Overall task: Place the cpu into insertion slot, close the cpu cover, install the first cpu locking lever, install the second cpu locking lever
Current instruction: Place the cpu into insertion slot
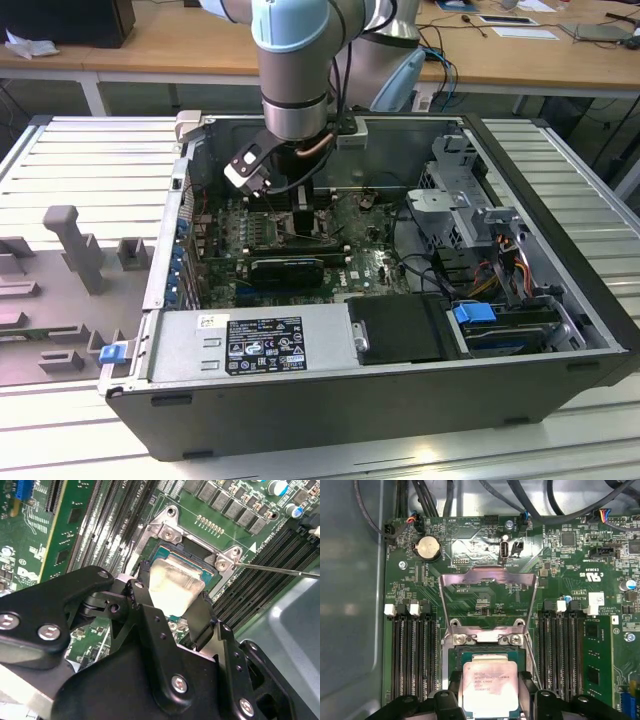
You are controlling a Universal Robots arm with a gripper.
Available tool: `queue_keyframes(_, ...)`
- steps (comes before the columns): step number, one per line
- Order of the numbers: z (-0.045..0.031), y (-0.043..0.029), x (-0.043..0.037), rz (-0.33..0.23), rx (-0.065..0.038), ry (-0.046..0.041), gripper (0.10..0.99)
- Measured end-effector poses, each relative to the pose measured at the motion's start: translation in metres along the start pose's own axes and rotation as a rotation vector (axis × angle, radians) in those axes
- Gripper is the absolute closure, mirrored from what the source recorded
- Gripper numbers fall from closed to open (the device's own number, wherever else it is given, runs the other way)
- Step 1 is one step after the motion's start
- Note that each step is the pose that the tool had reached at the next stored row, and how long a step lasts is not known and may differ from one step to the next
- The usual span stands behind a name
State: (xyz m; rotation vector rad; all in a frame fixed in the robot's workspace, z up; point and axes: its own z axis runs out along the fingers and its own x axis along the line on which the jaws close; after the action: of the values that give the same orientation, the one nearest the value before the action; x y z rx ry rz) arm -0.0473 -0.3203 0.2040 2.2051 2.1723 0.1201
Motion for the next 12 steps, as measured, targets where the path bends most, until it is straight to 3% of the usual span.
queue_keyframes(9,0.0035,-0.0003,0.0005,0.001,0.000,-0.0004,0.557)
queue_keyframes(10,0.0035,-0.0003,0.0005,0.001,0.000,-0.0003,0.545)
queue_keyframes(11,0.0035,-0.0003,0.0005,0.001,0.000,-0.0002,0.420)
queue_keyframes(12,0.0036,-0.0003,0.0005,0.001,0.000,-0.0003,0.420)
